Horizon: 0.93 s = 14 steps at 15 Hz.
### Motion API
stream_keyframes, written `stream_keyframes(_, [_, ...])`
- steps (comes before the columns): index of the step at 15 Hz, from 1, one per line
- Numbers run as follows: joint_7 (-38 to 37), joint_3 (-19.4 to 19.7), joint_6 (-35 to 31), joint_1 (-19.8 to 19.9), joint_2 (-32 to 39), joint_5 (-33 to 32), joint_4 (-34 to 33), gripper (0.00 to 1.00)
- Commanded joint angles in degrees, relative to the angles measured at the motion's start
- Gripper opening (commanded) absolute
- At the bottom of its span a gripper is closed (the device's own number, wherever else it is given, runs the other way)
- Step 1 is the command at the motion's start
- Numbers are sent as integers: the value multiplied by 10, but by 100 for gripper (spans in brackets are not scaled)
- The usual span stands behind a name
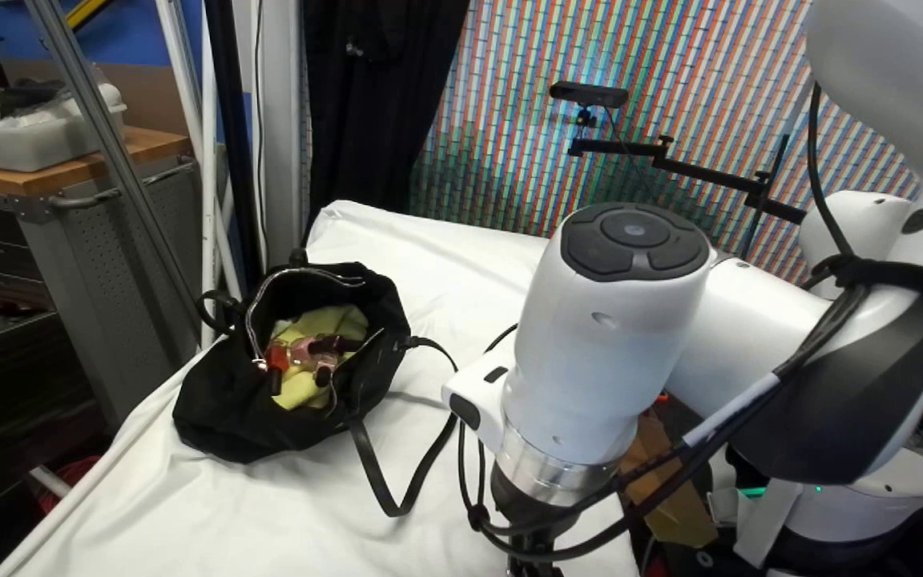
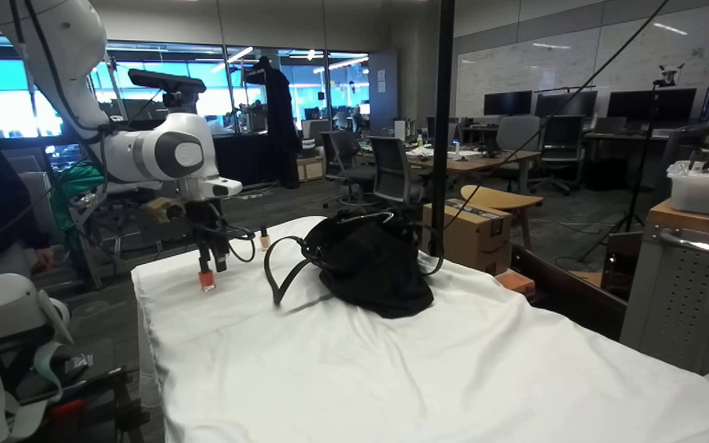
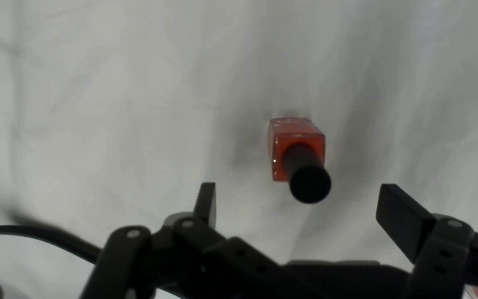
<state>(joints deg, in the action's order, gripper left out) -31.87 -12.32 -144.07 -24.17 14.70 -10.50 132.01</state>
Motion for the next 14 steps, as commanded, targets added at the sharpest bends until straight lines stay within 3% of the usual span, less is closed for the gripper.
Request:
stream_keyframes(1, [-37, 8, 3, -14, -9, -27, 11, 100])
stream_keyframes(9, [-48, 19, -28, -11, 5, -91, 27, 100])
stream_keyframes(14, [-13, 21, -69, -4, 33, -82, 24, 100])
